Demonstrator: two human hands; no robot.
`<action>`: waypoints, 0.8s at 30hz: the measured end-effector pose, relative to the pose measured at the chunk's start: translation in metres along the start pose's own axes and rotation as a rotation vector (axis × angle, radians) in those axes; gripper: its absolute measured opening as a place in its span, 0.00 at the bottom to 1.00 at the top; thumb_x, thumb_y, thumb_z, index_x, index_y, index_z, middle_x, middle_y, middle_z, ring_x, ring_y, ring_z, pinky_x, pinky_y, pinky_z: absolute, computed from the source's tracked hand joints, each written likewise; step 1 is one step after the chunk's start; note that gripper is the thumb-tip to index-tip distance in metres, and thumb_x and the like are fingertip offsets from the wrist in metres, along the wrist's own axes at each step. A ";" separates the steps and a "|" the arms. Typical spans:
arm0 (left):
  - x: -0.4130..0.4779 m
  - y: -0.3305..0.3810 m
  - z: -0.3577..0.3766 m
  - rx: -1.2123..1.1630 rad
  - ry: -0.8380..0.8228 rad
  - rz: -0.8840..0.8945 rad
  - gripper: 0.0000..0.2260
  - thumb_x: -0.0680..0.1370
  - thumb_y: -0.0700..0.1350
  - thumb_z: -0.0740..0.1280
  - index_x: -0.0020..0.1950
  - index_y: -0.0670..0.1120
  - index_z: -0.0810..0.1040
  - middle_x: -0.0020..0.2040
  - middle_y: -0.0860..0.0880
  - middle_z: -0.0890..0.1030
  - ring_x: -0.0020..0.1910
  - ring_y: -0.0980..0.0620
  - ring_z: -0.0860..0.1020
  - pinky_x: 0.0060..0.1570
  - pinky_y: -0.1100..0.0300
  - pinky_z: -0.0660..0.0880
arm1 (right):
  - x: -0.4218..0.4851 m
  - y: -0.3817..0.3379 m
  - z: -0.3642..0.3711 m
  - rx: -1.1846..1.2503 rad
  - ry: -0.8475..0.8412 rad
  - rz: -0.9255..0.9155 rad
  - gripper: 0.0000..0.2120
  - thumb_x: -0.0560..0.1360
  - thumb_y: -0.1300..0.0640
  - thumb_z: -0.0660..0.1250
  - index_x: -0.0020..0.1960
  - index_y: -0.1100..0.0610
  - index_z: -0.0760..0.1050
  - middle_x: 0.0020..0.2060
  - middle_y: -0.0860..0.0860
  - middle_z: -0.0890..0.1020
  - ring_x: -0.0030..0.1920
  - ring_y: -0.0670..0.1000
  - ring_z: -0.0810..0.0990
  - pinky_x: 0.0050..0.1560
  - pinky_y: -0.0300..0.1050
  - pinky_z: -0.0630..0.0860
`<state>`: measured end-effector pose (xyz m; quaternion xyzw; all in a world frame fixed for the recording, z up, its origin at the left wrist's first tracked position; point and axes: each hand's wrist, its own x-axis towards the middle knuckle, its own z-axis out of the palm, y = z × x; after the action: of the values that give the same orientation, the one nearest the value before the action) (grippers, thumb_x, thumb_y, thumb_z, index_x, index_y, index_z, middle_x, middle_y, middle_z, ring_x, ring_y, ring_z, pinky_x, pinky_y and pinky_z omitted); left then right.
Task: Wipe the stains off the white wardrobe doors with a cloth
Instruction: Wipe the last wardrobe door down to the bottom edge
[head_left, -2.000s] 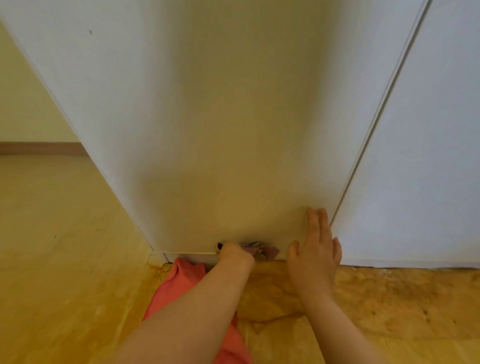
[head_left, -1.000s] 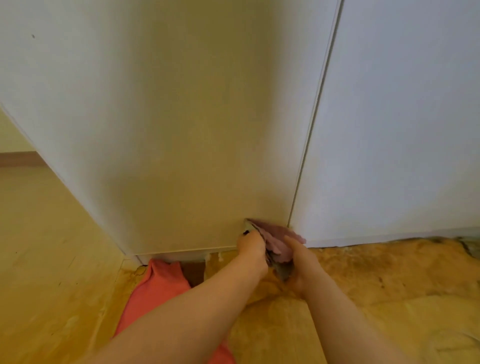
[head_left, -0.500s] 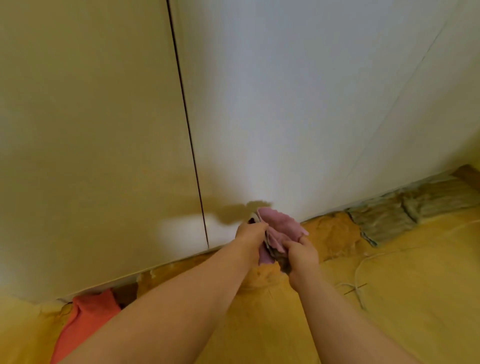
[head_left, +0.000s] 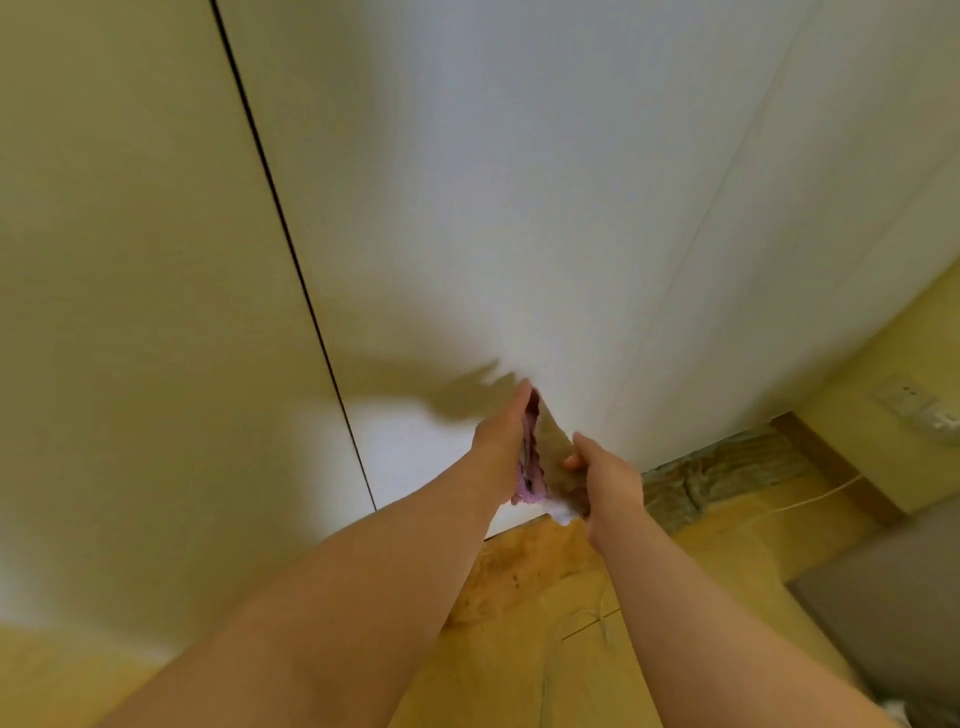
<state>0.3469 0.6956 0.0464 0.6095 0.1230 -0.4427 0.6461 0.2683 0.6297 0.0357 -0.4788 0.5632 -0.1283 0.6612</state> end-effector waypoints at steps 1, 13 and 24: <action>-0.018 0.015 0.013 0.008 0.011 0.012 0.19 0.73 0.59 0.69 0.55 0.46 0.79 0.52 0.45 0.81 0.51 0.45 0.79 0.47 0.52 0.77 | -0.013 -0.021 -0.008 -0.066 -0.005 -0.057 0.17 0.74 0.53 0.67 0.30 0.58 0.71 0.35 0.56 0.77 0.37 0.55 0.75 0.38 0.46 0.74; -0.190 0.105 0.249 0.351 -0.234 0.277 0.10 0.77 0.45 0.68 0.56 0.43 0.76 0.49 0.44 0.80 0.50 0.44 0.79 0.51 0.52 0.78 | -0.106 -0.216 -0.208 -0.184 0.112 -0.430 0.09 0.79 0.50 0.59 0.53 0.53 0.73 0.46 0.52 0.79 0.46 0.52 0.76 0.49 0.47 0.75; -0.221 0.056 0.418 0.612 -0.542 0.361 0.17 0.82 0.50 0.58 0.68 0.46 0.72 0.64 0.44 0.76 0.61 0.44 0.75 0.62 0.51 0.72 | -0.081 -0.252 -0.361 0.245 0.371 -0.410 0.14 0.77 0.52 0.63 0.59 0.56 0.70 0.43 0.52 0.77 0.46 0.55 0.78 0.47 0.49 0.76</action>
<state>0.1004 0.4063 0.3338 0.6463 -0.2956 -0.4826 0.5119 0.0211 0.3827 0.3157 -0.4676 0.5461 -0.4115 0.5602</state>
